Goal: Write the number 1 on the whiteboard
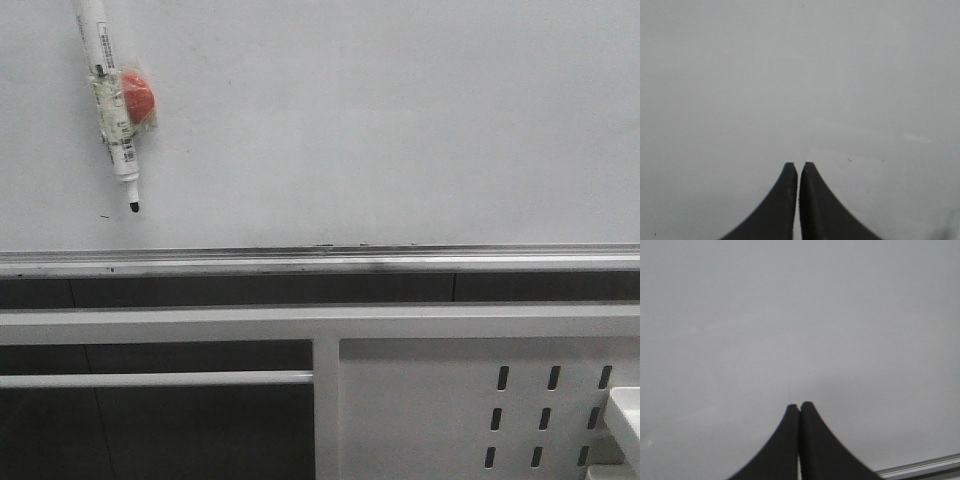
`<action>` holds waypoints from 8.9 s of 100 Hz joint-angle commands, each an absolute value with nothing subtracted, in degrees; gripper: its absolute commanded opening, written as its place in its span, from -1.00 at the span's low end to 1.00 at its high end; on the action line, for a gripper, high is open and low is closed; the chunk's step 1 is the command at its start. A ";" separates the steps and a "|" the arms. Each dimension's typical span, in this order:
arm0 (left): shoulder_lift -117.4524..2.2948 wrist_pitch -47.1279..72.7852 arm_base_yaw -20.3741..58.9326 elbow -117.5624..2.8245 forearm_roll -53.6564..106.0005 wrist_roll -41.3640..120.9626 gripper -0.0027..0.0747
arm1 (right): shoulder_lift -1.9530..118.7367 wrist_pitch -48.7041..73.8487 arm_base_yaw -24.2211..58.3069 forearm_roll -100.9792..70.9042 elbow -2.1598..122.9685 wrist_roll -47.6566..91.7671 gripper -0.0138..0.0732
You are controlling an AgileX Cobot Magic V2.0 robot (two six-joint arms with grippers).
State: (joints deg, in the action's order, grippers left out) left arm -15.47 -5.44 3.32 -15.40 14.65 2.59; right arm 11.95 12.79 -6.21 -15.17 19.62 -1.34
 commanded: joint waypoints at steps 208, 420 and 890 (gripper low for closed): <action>-88.33 -77.99 48.51 -13.01 24.22 -5.43 -0.03 | 14.73 25.25 -3.39 -22.54 30.30 16.51 -0.84; -76.11 -54.33 48.39 -15.93 0.00 8.87 -0.98 | 43.21 40.12 21.20 -40.09 43.84 51.01 -0.65; -30.13 -38.91 39.99 -9.29 34.25 20.60 -0.98 | 62.83 -15.78 40.98 -42.95 37.41 48.70 -0.84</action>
State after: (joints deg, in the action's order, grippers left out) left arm -29.44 -34.75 40.03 -7.75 35.19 21.14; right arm 61.40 -8.60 41.61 -43.75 35.43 48.10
